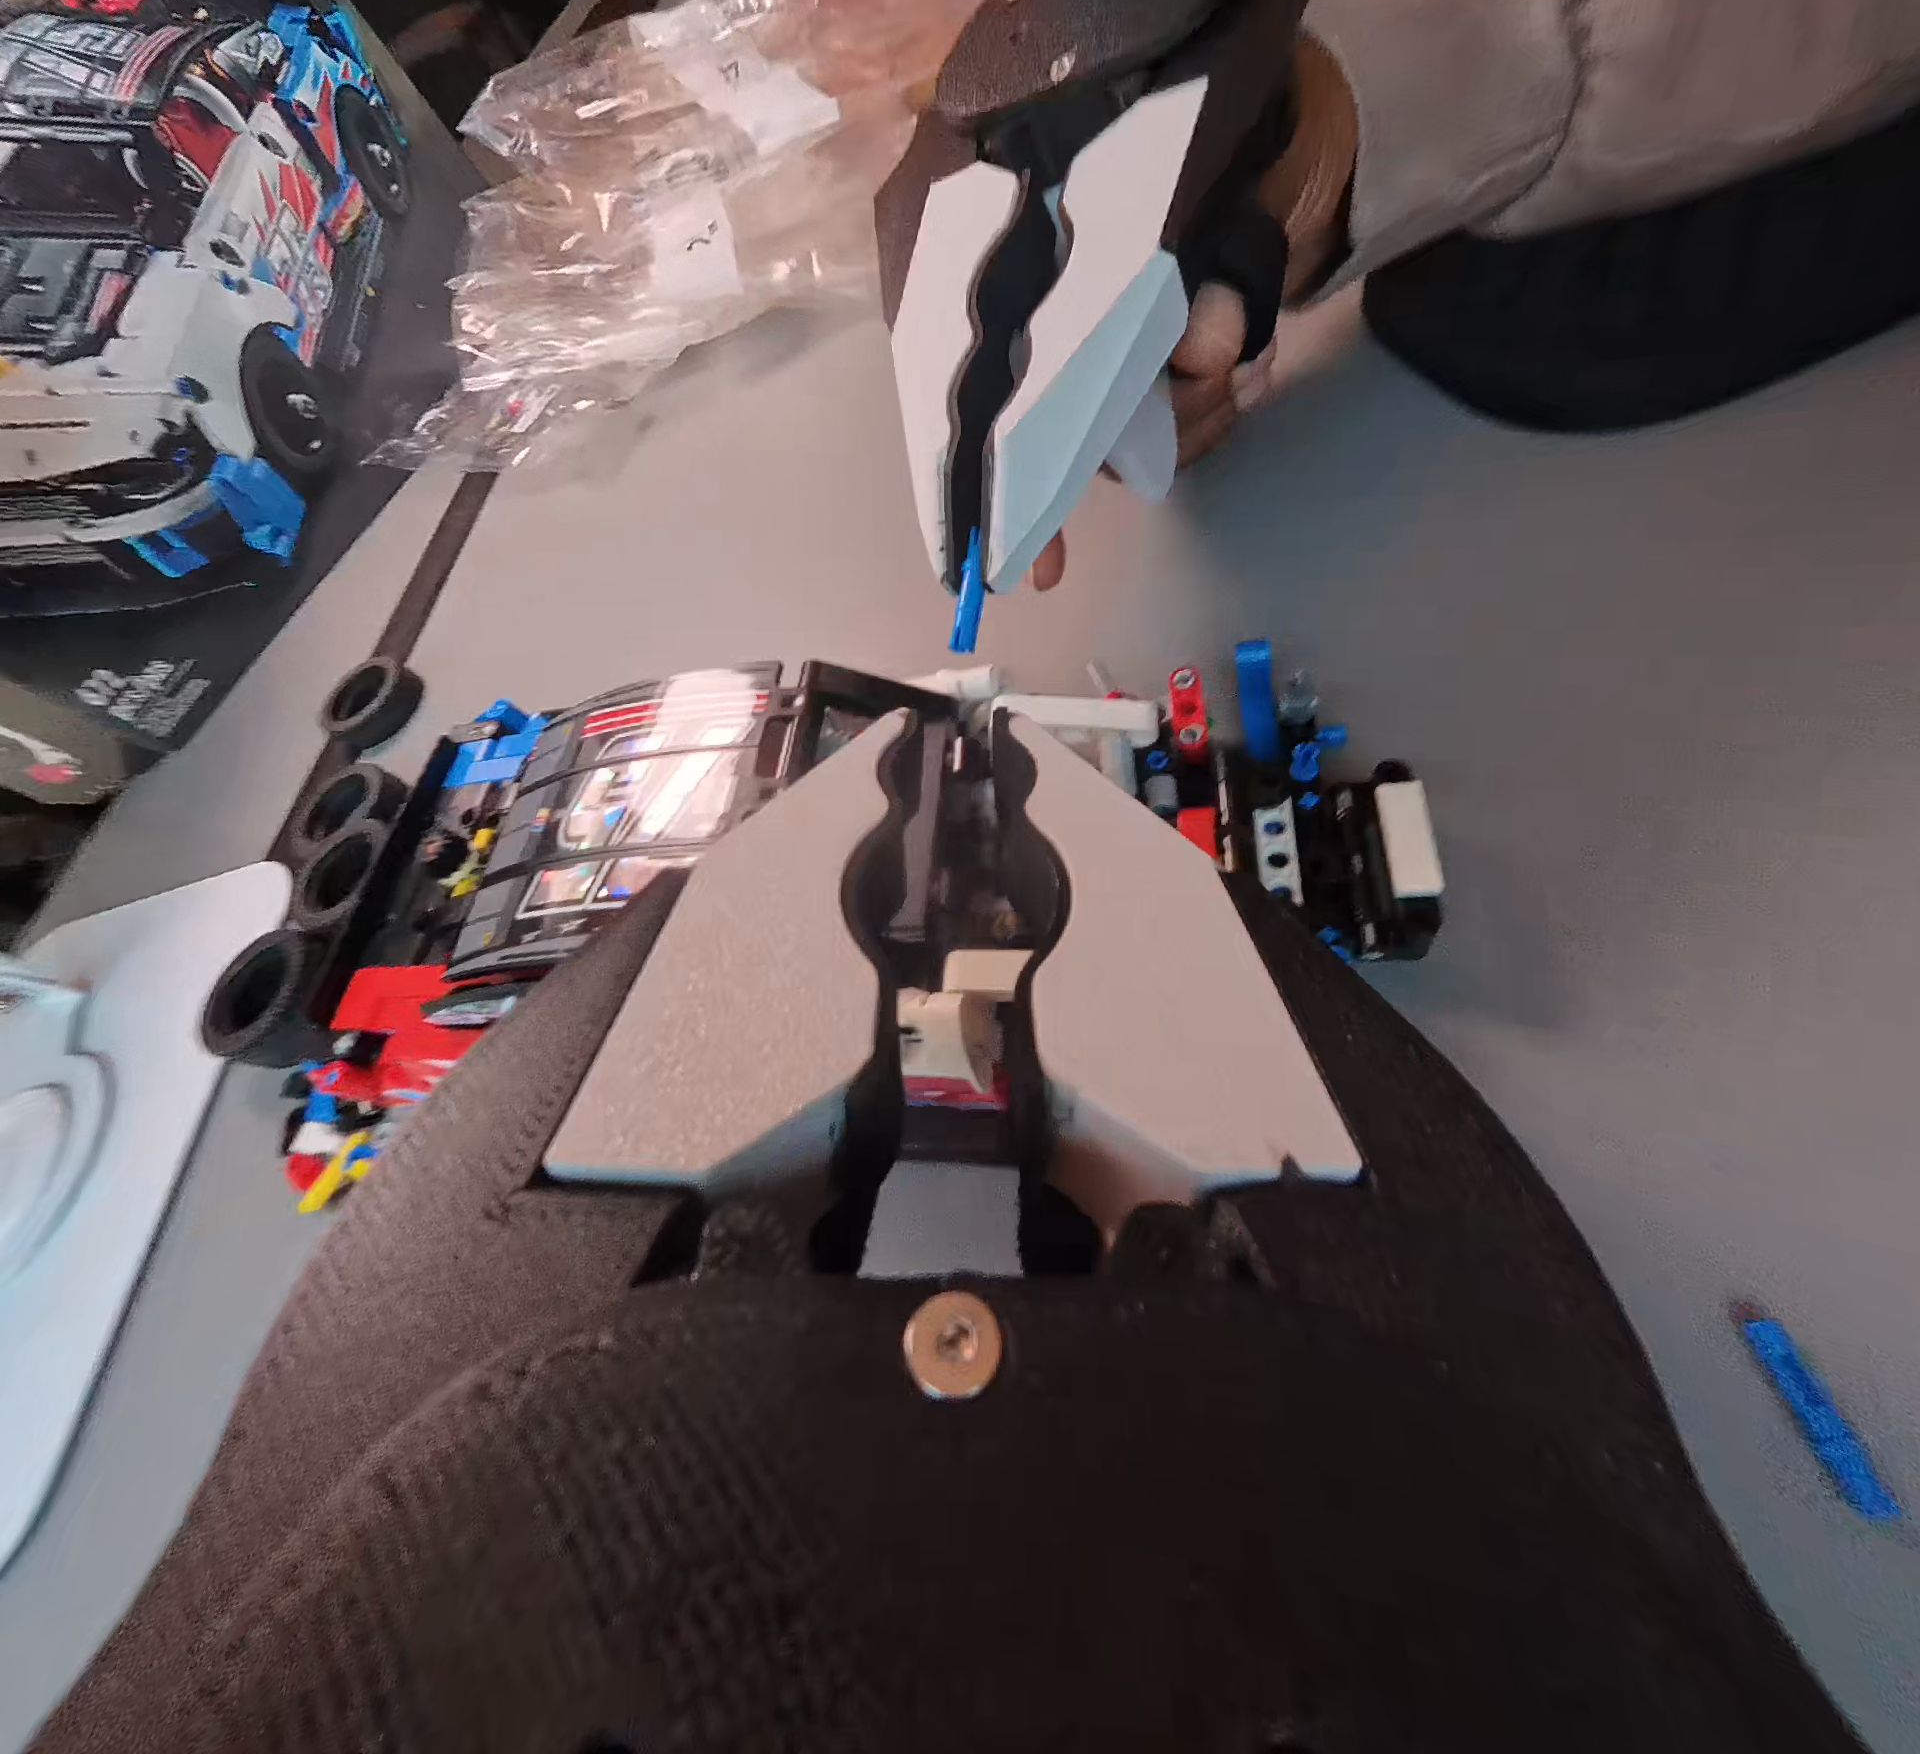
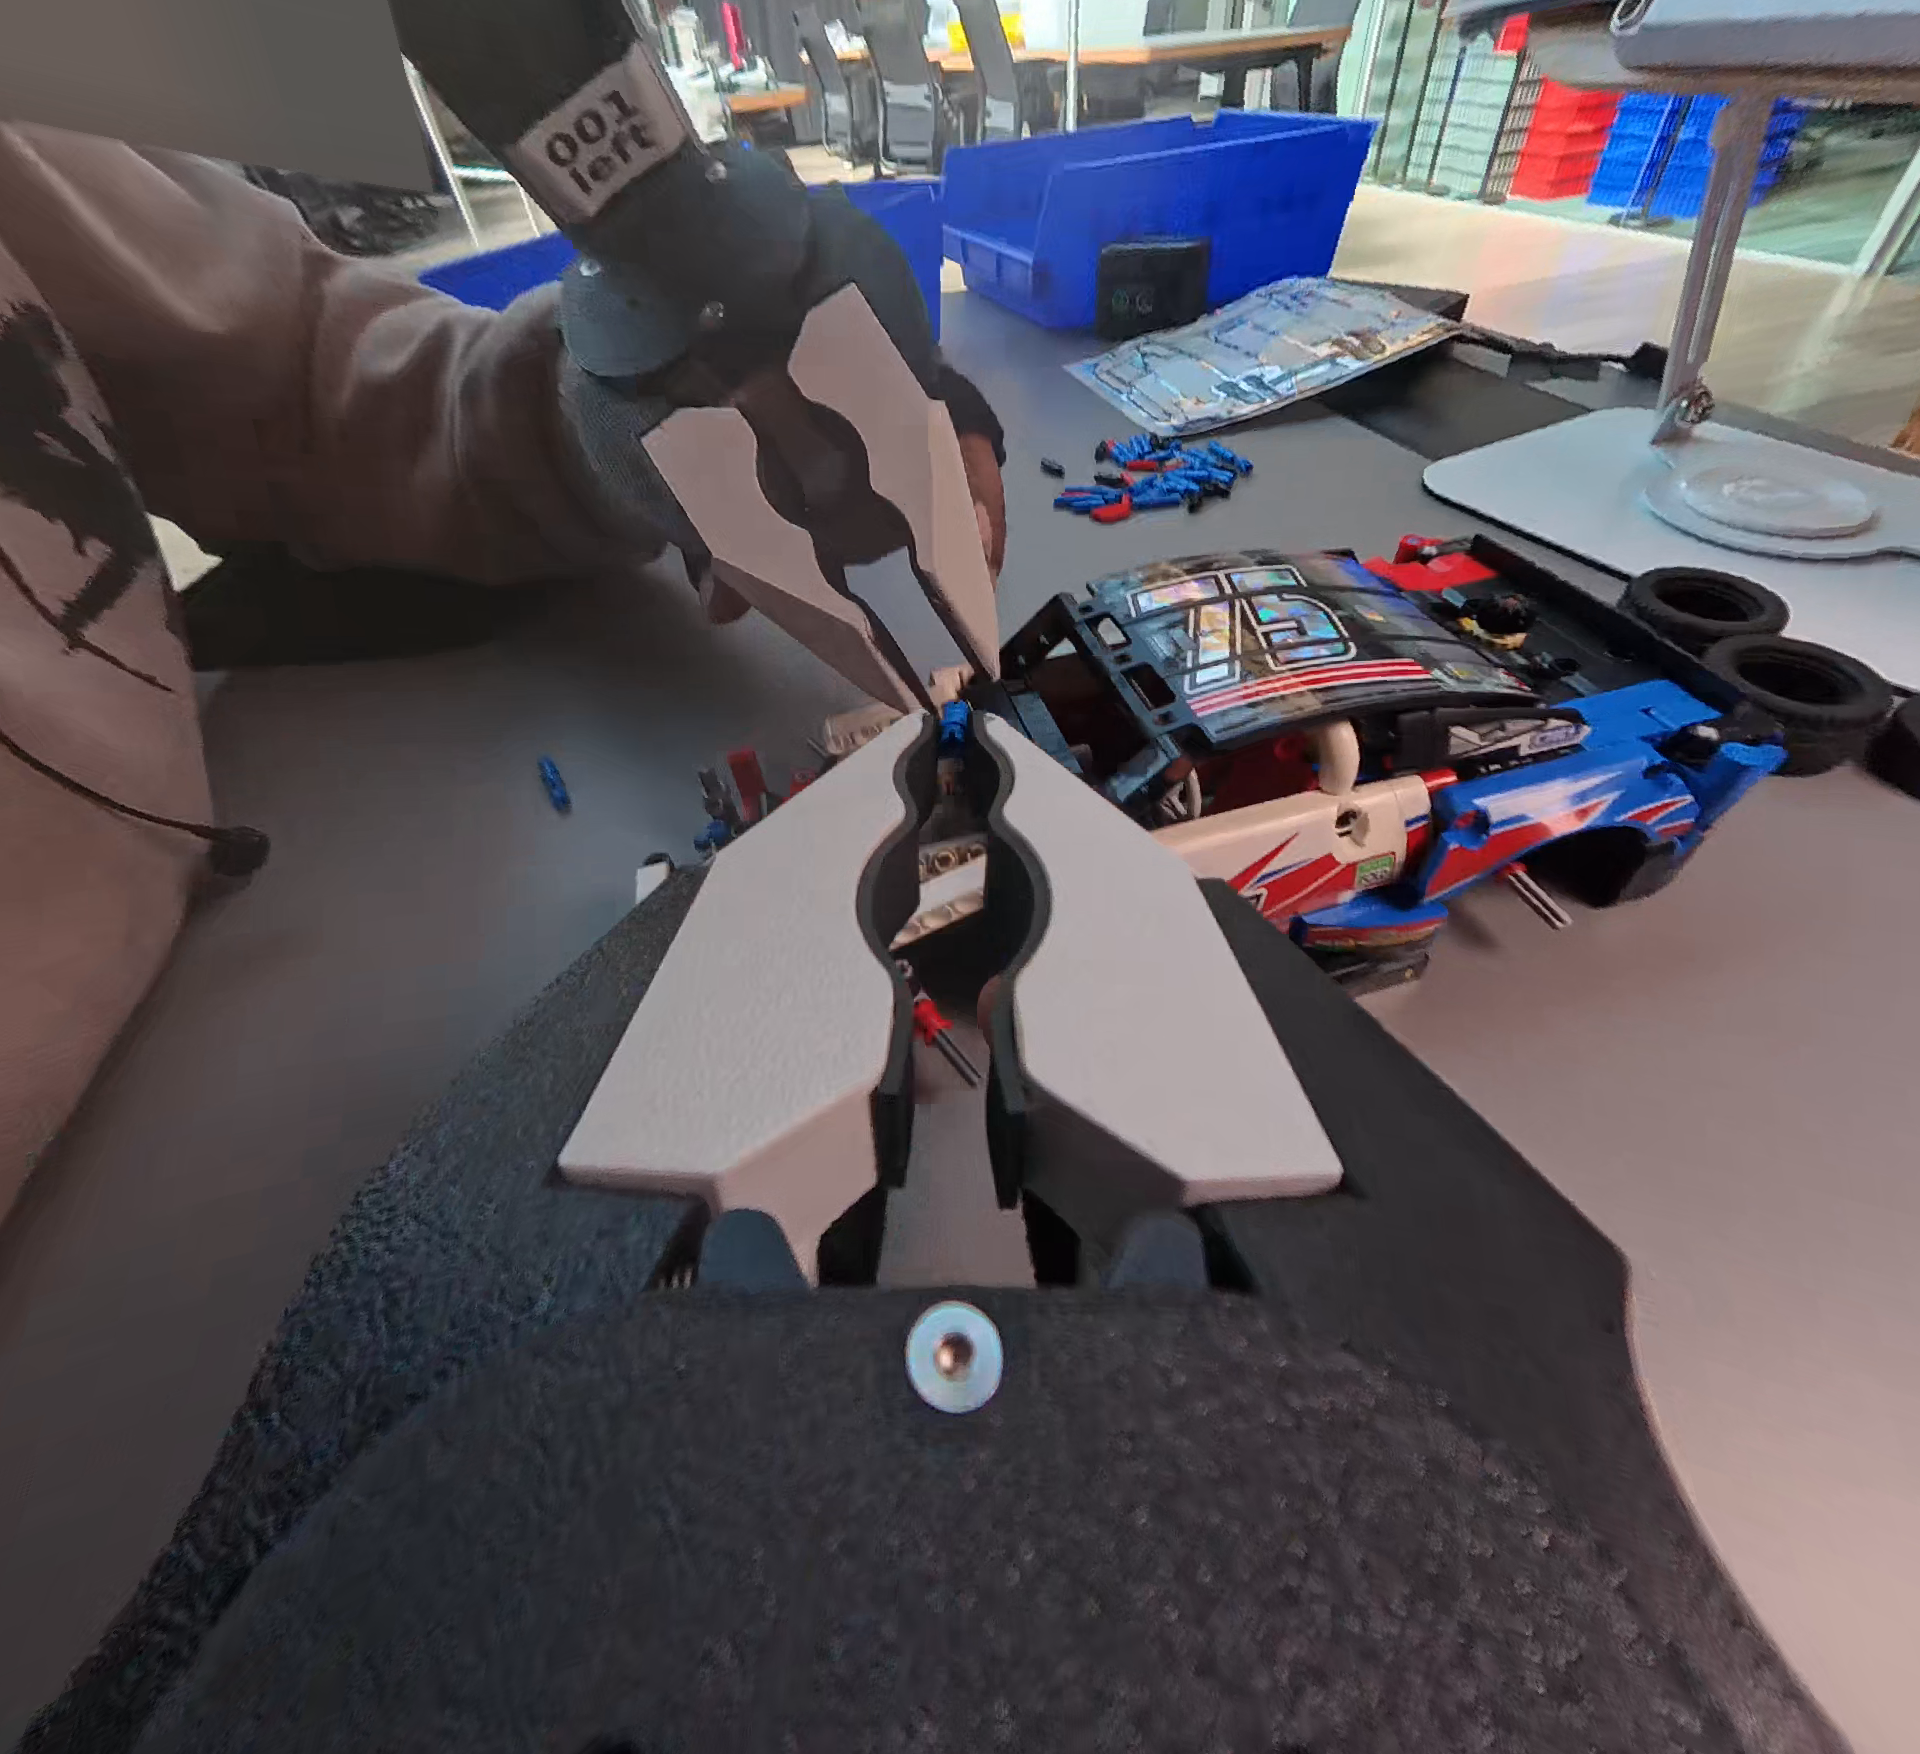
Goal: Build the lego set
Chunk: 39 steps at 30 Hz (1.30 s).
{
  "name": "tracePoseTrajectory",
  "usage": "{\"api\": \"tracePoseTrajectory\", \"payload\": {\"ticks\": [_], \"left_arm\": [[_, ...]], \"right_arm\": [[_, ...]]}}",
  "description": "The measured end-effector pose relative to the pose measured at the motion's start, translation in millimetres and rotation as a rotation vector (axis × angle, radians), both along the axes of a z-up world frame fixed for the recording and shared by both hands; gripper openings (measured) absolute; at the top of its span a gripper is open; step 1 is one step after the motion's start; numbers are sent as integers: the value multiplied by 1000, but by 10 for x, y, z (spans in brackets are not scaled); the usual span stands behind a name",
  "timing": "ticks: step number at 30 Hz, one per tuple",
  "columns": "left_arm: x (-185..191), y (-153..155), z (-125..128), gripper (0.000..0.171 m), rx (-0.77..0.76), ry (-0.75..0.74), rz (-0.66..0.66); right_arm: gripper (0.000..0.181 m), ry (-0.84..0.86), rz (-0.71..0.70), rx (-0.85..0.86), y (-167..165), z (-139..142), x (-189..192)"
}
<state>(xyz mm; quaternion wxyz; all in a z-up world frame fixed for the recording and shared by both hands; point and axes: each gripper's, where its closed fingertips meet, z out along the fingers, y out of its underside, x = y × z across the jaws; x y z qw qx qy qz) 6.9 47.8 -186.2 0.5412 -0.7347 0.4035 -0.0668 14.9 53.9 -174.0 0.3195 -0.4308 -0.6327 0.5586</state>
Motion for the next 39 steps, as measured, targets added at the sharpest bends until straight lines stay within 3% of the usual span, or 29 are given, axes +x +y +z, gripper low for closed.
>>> {"api": "tracePoseTrajectory", "payload": {"ticks": [4,11,22,27,33,39], "left_arm": [[157,-74,164,8,-58,-188,-78],[185,-122,72,3,-85,-86,-102],[149,-60,-131,3,-188,15,-65],[52,47,-112,6,-132,49,-1],[-168,148,-225,21,-109,215,55],[-152,175,-270,20,-83,224,56]], "right_arm": [[2,69,37,3,-144,143,5],[2,50,68,88,-225,82,29],[3,-151,78,653,-133,-222,24],[1,-164,43,674,-20,-233,-20],[2,-202,30,789,117,-329,-18],[2,-203,43,885,126,-372,-35]]}}
